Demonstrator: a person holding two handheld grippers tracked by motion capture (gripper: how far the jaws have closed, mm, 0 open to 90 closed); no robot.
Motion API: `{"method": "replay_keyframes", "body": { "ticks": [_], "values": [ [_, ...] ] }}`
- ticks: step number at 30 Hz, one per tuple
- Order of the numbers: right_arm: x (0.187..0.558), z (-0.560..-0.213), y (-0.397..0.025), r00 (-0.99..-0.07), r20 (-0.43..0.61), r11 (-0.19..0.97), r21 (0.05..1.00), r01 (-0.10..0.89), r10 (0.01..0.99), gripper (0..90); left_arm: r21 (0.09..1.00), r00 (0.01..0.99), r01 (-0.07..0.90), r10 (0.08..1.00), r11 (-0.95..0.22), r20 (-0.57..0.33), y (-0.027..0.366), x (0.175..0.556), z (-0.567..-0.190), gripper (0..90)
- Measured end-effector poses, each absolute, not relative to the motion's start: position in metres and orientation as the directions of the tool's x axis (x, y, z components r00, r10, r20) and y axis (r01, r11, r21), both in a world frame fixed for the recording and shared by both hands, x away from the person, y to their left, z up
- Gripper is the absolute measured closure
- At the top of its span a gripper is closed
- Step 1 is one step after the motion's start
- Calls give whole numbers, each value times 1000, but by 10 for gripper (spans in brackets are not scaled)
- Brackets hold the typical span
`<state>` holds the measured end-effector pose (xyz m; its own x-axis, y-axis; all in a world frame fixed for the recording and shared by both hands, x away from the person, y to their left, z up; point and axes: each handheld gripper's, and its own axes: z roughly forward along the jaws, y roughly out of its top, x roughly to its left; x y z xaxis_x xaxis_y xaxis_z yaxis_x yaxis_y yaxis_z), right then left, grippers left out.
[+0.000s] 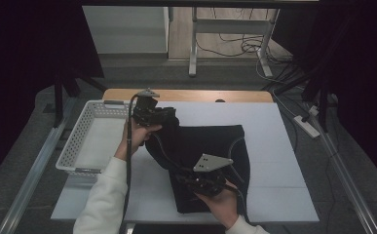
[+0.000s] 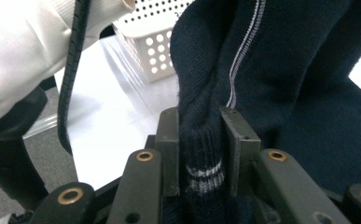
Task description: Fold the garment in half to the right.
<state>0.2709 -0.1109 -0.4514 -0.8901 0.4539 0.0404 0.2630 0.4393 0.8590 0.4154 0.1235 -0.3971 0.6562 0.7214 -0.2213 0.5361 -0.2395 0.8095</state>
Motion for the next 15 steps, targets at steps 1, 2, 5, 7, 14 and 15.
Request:
{"method": "replay_keyframes", "body": {
  "ticks": [1, 2, 5, 7, 14, 15],
  "values": [
    [271, -453, -114, -887, 40, 441, 857, 266, 459, 705, 808, 657, 537, 720, -241, -222, 122, 416, -398, 808],
    [271, -453, -116, -887, 38, 443, 856, 267, 461, 705, 808, 659, 538, 718, -241, -225, 118, 417, -398, 808],
    [271, -455, -124, -877, 40, 438, 855, 278, 479, 705, 806, 667, 539, 709, -246, -229, 112, 419, -400, 808],
    [271, -455, -128, -871, 41, 435, 855, 284, 489, 705, 805, 672, 538, 704, -252, -229, 106, 420, -402, 808],
    [271, -458, -139, -852, 42, 429, 850, 305, 523, 704, 799, 696, 534, 681, -278, -228, 88, 426, -405, 807],
    [271, -459, -141, -849, 42, 427, 851, 307, 527, 705, 799, 698, 533, 679, -279, -228, 86, 427, -405, 807]
  ]
}}
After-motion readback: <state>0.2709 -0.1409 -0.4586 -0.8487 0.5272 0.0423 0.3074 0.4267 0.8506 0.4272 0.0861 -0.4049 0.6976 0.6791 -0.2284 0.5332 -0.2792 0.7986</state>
